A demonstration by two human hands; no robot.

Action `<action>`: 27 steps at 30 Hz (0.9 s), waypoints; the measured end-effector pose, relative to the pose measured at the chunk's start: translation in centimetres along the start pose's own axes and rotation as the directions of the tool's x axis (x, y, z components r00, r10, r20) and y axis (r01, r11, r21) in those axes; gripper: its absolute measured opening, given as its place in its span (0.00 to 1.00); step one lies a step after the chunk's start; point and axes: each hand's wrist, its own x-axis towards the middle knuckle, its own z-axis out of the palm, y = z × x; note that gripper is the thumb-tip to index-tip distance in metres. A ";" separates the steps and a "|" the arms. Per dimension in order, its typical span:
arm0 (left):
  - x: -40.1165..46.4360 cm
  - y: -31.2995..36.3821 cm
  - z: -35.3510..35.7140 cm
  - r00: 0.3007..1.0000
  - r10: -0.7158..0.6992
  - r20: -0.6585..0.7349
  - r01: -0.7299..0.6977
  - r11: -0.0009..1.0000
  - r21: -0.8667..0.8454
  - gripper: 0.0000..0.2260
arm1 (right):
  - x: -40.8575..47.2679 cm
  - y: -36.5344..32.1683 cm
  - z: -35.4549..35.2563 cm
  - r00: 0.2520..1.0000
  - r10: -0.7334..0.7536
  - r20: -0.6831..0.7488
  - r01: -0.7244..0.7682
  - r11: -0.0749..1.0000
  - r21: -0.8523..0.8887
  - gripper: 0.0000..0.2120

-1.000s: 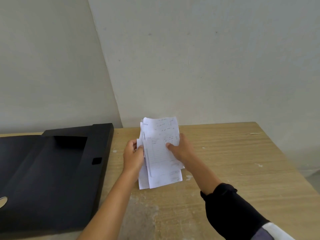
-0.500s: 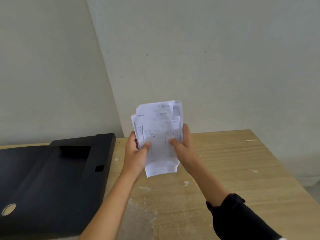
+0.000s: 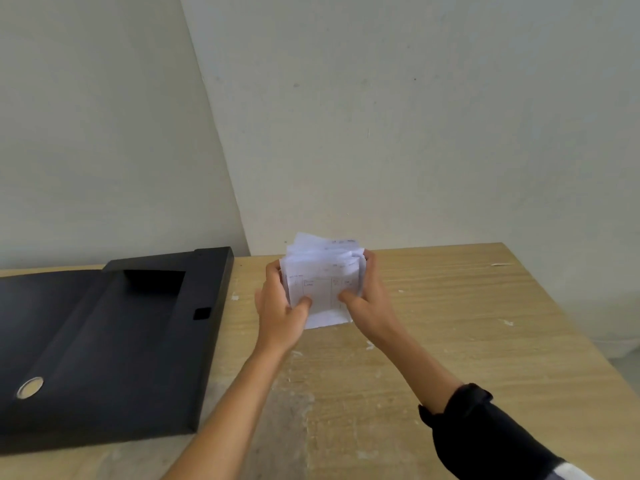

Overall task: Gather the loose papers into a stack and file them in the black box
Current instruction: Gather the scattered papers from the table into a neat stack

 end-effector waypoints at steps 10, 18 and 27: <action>-0.7 -0.8 0.6 1.000 0.014 0.004 -0.014 0.991 -0.134 0.23 | 0.2 1.2 1.4 0.999 0.032 -0.006 -0.031 0.989 0.146 0.23; -0.7 -0.8 1.1 1.000 -0.004 0.000 0.004 0.975 -0.224 0.21 | 0.3 -0.7 0.5 0.968 -0.237 -0.086 0.201 0.931 -0.304 0.37; -0.7 -0.9 1.5 0.999 0.035 -0.002 -0.035 0.969 -0.246 0.20 | 0.4 -2.1 0.3 0.931 -0.361 0.061 0.325 0.736 -0.595 0.30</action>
